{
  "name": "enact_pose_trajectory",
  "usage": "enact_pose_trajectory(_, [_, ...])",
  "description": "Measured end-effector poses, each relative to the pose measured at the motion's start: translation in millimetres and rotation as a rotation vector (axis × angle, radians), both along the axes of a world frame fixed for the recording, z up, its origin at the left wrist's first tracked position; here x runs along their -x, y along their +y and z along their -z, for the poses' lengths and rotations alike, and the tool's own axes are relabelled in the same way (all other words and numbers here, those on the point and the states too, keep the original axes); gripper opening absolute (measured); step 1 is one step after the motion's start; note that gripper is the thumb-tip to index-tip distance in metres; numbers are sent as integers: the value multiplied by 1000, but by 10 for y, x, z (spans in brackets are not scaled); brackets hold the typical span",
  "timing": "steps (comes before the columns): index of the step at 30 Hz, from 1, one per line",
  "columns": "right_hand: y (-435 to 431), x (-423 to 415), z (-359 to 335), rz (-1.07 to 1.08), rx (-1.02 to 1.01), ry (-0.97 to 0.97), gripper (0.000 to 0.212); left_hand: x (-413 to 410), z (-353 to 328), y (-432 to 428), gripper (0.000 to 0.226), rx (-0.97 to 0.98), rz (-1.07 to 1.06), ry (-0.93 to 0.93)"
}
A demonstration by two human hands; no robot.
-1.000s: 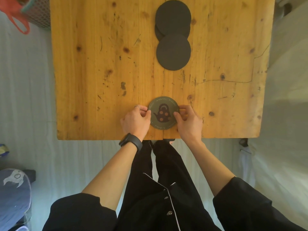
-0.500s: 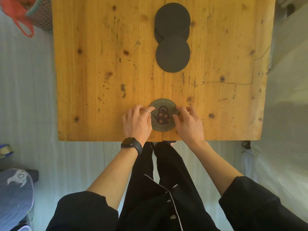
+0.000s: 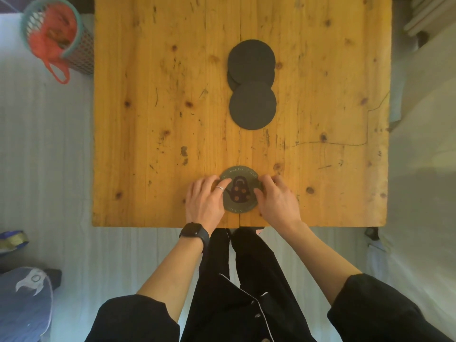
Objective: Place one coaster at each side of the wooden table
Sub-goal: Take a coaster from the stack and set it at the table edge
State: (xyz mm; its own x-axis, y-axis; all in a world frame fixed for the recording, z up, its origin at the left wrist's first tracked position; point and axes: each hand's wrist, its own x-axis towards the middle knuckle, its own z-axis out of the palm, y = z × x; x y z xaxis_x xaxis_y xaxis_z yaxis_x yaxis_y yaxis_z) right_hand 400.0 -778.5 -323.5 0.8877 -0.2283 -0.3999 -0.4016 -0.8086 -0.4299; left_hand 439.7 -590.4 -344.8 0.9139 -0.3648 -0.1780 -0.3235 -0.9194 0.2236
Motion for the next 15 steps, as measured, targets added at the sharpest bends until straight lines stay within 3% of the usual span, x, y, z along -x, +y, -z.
enact_pose_trajectory(6, [-298,-453,-124,-29,-18,231,27,-435,-104,-124,28,72,6,75])
enact_pose_trajectory(10, [-462,-987,-104,189,5,124,44,-1053,-70,-314,48,103,-34,41])
enact_pose_trajectory(15, [-476,-1564,-19,393,-1,64,72,-1551,219,-410,76,-67,-55,91])
